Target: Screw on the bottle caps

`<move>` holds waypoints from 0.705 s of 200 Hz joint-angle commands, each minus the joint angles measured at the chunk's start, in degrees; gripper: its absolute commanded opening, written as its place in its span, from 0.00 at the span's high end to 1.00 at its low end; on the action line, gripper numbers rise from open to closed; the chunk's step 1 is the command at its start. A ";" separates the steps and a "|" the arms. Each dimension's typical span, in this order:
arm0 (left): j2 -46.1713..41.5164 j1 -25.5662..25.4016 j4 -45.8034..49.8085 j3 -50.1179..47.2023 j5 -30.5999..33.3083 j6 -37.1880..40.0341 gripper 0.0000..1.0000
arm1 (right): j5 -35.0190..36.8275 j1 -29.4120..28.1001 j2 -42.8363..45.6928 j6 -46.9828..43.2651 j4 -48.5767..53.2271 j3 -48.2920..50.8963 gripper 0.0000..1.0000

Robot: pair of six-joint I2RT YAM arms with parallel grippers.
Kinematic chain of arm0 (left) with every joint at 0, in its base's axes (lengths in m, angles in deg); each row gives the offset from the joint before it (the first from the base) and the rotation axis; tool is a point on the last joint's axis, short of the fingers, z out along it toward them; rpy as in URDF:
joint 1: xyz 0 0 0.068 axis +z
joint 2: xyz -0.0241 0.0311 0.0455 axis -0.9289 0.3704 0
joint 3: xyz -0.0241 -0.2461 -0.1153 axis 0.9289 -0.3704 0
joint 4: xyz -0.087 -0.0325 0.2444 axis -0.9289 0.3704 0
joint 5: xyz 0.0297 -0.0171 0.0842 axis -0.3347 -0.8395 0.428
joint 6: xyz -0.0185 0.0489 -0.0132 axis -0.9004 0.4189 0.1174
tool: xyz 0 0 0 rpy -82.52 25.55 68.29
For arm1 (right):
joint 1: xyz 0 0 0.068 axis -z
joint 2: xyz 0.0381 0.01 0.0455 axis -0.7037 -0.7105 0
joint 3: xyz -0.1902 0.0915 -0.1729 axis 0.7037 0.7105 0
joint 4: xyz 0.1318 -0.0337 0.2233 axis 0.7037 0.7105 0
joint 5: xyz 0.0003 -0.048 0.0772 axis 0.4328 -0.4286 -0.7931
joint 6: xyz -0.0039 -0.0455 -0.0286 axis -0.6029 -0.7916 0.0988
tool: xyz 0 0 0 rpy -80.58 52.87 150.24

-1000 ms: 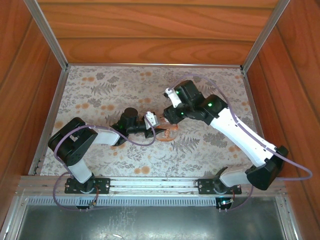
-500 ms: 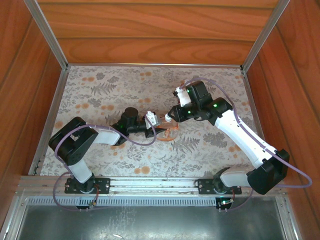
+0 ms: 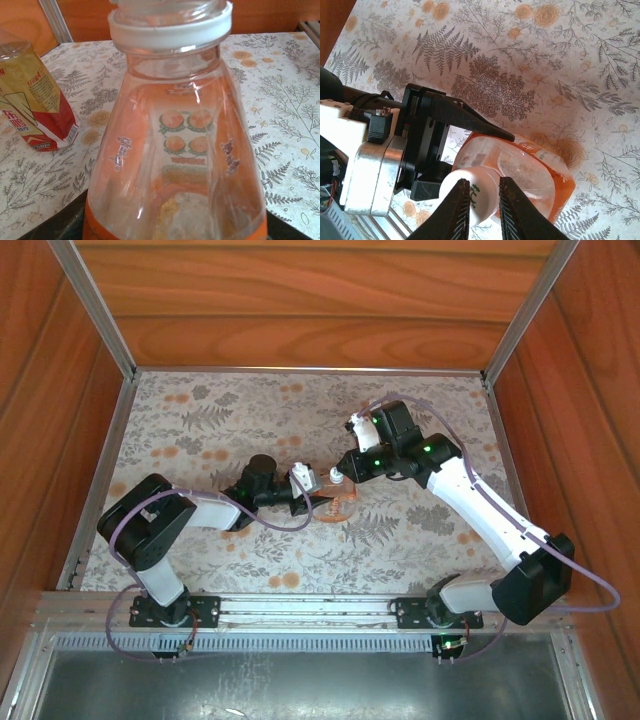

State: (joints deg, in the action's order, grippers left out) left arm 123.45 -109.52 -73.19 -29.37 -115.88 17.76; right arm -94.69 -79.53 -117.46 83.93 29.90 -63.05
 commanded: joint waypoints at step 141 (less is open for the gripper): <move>3.32 0.36 12.26 -1.12 0.82 -0.49 0.46 | -4.36 0.44 1.07 0.44 0.37 2.55 0.64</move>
State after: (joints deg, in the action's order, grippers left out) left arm 123.45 -109.52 -72.49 -29.00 -116.07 17.74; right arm -97.92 -79.18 -116.58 84.41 29.09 -61.15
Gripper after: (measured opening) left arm 0.540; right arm 0.370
